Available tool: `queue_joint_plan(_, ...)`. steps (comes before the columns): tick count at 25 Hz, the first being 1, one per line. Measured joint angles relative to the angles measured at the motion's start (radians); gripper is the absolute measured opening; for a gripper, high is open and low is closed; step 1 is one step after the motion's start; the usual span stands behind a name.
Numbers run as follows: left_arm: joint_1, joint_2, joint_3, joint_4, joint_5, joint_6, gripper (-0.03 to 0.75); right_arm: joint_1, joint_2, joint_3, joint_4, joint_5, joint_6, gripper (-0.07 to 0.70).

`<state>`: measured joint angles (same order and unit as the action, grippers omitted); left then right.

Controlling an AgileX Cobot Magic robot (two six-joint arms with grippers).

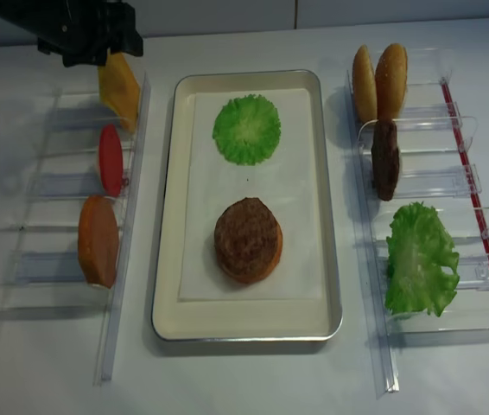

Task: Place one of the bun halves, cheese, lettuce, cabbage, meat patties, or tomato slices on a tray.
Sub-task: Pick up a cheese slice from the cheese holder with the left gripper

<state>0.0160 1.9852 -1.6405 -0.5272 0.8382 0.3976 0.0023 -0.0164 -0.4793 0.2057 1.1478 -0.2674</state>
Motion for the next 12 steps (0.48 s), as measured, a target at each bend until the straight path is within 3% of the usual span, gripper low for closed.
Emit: queue_joint_plan(12, -0.019, 0.018, -0.009, 0.011, 0.002, 0.026, 0.381, 0.0, 0.0, 0.0, 0.0, 0.0, 0.0, 0.515)
